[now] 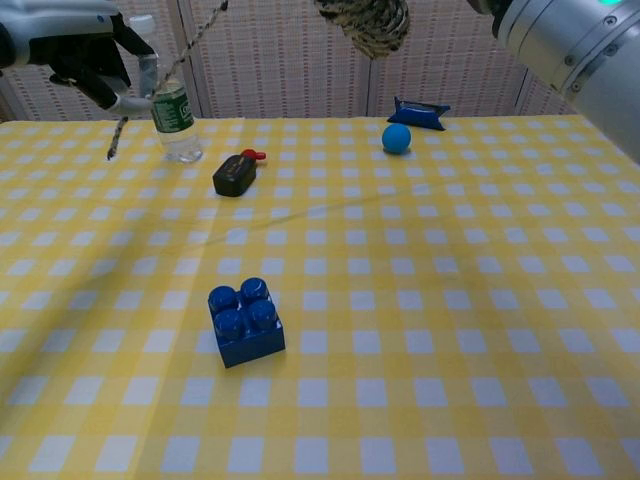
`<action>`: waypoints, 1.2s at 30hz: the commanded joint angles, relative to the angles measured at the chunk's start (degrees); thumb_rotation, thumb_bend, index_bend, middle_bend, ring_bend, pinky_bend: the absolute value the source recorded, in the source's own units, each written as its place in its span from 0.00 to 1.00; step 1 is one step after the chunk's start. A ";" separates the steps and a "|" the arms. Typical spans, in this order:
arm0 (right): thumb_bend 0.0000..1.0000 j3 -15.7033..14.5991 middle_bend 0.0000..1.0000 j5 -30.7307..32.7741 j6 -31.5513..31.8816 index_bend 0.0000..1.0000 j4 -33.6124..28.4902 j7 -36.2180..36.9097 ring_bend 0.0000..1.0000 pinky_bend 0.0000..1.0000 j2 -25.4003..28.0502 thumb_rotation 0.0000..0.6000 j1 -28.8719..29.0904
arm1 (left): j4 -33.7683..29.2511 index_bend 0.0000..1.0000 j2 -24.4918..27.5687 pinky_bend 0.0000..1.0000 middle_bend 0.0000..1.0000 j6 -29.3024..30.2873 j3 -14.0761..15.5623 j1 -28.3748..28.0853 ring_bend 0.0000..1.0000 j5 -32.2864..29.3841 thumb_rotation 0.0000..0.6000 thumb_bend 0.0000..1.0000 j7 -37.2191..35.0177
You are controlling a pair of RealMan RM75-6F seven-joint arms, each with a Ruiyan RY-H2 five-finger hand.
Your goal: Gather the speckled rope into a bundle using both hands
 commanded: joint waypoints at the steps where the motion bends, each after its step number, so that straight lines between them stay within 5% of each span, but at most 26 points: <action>1: 0.56 2.39 0.65 5.28 0.48 0.74 -0.20 -6.45 0.60 0.67 -2.79 1.00 0.04 | -1.25 0.70 0.14 0.91 0.94 2.70 0.52 1.38 0.85 3.11 1.00 0.40 0.28; 20: 0.58 9.89 0.67 25.40 -2.27 0.77 -3.01 -35.36 0.61 0.67 -7.18 1.00 6.56 | -1.12 0.70 0.42 0.91 0.94 14.18 0.84 1.93 0.84 27.00 1.00 0.40 6.21; 36: 0.58 8.48 0.67 34.58 -7.74 0.78 -1.92 -46.01 0.61 0.67 -8.18 1.00 11.95 | -3.38 0.69 1.94 0.91 0.93 9.60 -0.08 -1.44 0.83 32.55 1.00 0.40 0.51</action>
